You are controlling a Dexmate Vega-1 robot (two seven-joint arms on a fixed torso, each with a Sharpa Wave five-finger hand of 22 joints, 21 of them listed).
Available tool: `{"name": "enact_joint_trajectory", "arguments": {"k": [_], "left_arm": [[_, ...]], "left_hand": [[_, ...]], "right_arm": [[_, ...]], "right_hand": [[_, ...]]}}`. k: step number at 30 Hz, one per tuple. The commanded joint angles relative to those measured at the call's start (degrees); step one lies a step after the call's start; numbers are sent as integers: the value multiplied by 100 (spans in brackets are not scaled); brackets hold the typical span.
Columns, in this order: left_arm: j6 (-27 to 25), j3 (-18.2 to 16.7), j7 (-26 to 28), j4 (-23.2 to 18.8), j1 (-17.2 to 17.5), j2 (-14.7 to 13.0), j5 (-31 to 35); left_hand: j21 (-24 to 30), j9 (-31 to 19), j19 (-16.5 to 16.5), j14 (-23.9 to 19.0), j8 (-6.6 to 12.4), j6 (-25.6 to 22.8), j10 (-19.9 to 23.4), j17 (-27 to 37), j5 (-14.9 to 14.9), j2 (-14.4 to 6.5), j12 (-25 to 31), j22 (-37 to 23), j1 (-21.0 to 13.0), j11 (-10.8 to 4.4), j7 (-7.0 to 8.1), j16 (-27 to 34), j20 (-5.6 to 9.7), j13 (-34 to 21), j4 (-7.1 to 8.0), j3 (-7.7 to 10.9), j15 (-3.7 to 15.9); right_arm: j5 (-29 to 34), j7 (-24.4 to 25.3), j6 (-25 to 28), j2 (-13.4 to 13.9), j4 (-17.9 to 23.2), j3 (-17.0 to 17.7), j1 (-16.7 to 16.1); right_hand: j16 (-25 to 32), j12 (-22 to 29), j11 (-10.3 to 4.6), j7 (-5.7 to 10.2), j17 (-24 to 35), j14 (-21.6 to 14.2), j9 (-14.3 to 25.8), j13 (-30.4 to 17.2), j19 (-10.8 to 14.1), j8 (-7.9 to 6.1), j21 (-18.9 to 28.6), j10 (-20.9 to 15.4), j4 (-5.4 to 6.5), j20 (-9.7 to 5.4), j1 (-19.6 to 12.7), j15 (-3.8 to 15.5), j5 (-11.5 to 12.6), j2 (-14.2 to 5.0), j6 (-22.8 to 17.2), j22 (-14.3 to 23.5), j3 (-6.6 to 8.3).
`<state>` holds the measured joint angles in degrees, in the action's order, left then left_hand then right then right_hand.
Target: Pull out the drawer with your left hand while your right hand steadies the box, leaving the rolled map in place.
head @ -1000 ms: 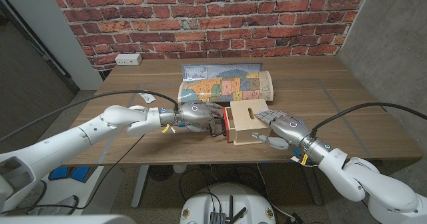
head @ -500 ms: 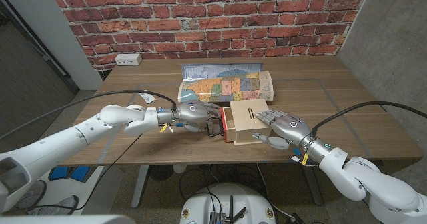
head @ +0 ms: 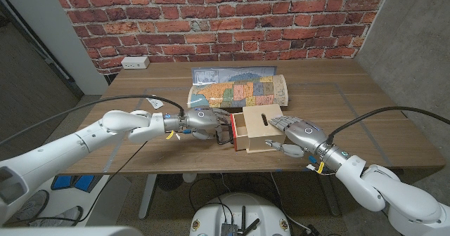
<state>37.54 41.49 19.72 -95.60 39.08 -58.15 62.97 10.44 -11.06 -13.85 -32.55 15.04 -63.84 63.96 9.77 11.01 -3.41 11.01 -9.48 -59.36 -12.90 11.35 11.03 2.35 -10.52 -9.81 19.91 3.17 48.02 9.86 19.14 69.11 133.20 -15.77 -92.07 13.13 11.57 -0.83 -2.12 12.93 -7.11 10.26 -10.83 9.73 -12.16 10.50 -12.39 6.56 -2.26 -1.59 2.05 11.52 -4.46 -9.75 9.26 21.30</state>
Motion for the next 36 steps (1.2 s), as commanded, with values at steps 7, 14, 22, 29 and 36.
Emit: {"name": "enact_joint_trajectory", "arguments": {"k": [7,14,22,29,36], "left_arm": [[86,-137,-87,-35,91,-143,-27],[70,-167,-70,38,92,-169,-1],[155,-156,-11,149,12,-200,31],[257,-136,44,227,-44,-229,53],[370,-125,110,303,-81,-269,55]], "left_hand": [[42,-34,-54,-53,-21,-55,40,27,-11,7,-6,-8,-65,-11,19,-17,394,-18,6,-8,958],[41,-35,-57,-51,-28,-43,35,26,-10,4,-9,-8,-74,-12,20,-20,399,-18,3,-9,962],[41,-36,-64,-43,-34,-40,19,25,-11,7,-15,-8,-82,-12,21,-26,424,-17,0,-13,963],[45,-37,-82,-46,-38,-39,8,28,-12,-1,-19,-9,-84,-13,21,-24,439,-17,5,-18,959],[43,-38,-88,-45,-45,-34,-4,29,-14,-2,-21,-9,-86,-12,23,-25,452,-17,7,-28,959]], "right_arm": [[7,-123,50,-15,24,-85,92],[32,-144,52,-16,42,-129,132],[50,-163,52,0,38,-161,170],[81,-178,30,17,33,-196,217],[111,-334,18,-49,54,-303,385]], "right_hand": [[-6,-16,-25,30,34,-25,15,-10,34,-2,35,-25,30,-416,42,99,9,-231,-59,26,23],[-9,-19,-20,28,40,-13,16,-10,29,10,31,-28,32,-418,42,104,10,-236,-56,27,21],[-16,-19,-36,33,49,18,17,-9,20,19,26,-39,34,-431,42,94,10,-241,-67,27,15],[-15,-20,-44,38,54,22,18,-9,20,26,25,-43,29,-431,35,96,11,-246,-71,27,15],[-21,-22,-24,30,56,36,19,-9,23,37,26,-49,28,-437,30,96,12,-248,-65,26,16]]}}
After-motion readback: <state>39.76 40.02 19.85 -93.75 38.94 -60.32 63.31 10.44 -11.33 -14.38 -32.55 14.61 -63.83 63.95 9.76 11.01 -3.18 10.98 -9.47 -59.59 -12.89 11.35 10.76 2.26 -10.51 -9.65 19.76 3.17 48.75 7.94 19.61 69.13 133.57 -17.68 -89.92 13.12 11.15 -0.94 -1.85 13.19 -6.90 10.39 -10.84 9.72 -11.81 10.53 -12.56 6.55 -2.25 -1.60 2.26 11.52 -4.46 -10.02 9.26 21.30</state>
